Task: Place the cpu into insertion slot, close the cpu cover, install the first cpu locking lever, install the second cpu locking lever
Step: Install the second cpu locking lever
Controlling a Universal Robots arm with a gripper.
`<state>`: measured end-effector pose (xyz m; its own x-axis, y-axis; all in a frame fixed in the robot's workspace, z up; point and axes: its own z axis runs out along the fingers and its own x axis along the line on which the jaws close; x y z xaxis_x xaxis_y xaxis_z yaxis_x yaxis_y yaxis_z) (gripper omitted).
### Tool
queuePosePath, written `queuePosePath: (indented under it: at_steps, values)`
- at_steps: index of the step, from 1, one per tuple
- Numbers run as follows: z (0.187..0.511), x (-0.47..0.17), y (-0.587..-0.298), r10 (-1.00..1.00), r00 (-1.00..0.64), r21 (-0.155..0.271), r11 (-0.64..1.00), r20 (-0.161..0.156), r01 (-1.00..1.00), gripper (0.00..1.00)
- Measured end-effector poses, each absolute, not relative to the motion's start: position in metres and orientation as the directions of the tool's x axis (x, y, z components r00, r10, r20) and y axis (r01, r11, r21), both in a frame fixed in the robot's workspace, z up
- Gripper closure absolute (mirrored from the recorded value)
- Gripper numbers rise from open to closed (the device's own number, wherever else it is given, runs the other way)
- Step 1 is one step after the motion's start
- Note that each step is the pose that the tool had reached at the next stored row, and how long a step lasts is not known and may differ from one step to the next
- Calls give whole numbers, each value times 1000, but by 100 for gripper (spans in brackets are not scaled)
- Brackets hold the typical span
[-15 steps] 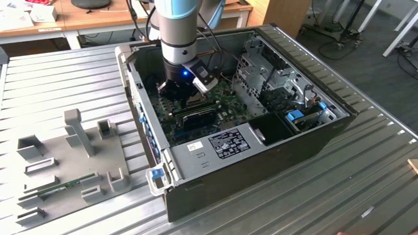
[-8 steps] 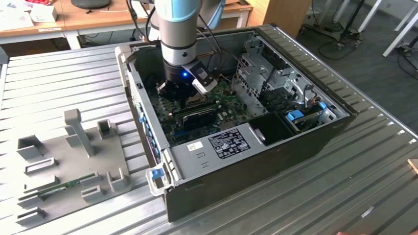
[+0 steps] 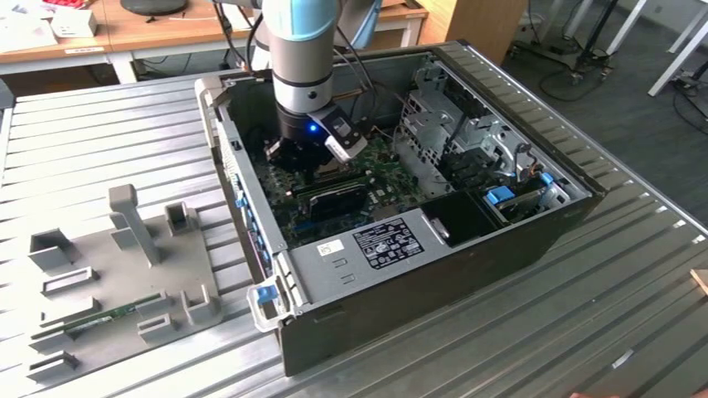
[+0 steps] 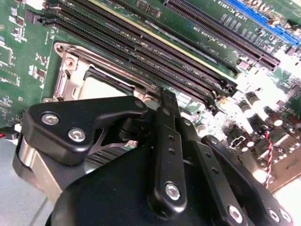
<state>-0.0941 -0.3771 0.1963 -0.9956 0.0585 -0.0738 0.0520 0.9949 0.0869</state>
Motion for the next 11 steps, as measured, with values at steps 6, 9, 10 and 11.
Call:
queuePosePath:
  at_steps: [6,9,10,11]
  values:
    - [195,-95,-377,58,-996,87,995,-74,52,89]
    - [194,-95,-377,58,-996,87,995,-74,52,89]
    - [194,-95,-377,58,-996,87,995,-74,52,89]
    - [194,-95,-377,58,-996,87,995,-74,52,89]
